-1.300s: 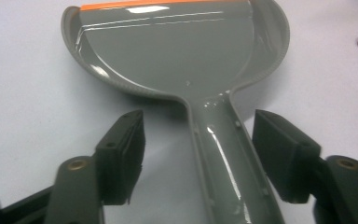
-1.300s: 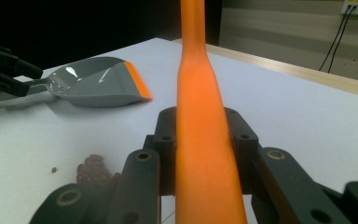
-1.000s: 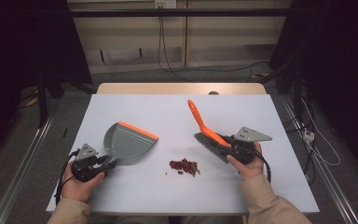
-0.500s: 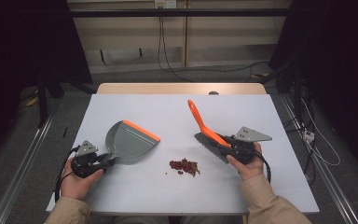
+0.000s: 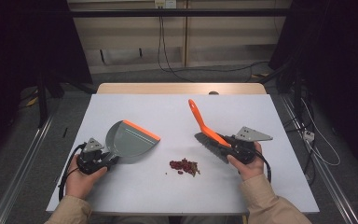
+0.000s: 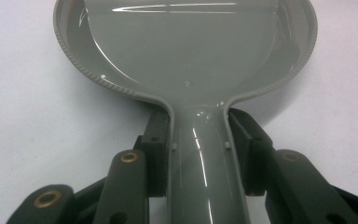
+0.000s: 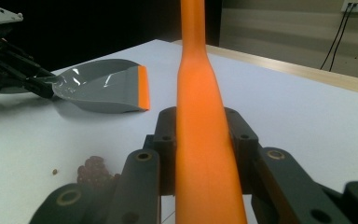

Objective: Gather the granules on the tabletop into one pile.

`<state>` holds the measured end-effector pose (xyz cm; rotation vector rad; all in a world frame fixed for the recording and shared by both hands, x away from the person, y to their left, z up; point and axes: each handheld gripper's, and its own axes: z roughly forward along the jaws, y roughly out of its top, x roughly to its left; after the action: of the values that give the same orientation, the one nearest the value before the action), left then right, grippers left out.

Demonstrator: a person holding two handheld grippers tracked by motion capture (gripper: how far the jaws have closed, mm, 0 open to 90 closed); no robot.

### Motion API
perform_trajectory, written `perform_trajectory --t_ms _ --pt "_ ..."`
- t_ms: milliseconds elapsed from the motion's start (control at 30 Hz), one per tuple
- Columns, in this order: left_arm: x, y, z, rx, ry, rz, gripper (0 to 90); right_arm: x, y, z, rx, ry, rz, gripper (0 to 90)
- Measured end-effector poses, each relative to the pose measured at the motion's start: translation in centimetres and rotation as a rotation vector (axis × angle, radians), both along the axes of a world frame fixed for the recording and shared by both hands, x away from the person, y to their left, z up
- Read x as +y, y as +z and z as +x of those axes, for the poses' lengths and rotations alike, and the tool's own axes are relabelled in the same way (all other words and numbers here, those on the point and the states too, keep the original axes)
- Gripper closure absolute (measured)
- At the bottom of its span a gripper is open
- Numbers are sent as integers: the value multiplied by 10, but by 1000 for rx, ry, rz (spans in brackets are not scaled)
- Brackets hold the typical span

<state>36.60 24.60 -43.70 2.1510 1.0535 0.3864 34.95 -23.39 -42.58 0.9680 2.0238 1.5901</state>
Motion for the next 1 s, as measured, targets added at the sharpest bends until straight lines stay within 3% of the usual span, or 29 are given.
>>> perform_trajectory --t_ms 633,1000 --pt "3 23 -13 -40 -146 -52 631 -2 0 1 4 -4 12 706" --pt "1 32 -25 -55 -255 -14 630 -2 -2 1 22 -35 8 706"
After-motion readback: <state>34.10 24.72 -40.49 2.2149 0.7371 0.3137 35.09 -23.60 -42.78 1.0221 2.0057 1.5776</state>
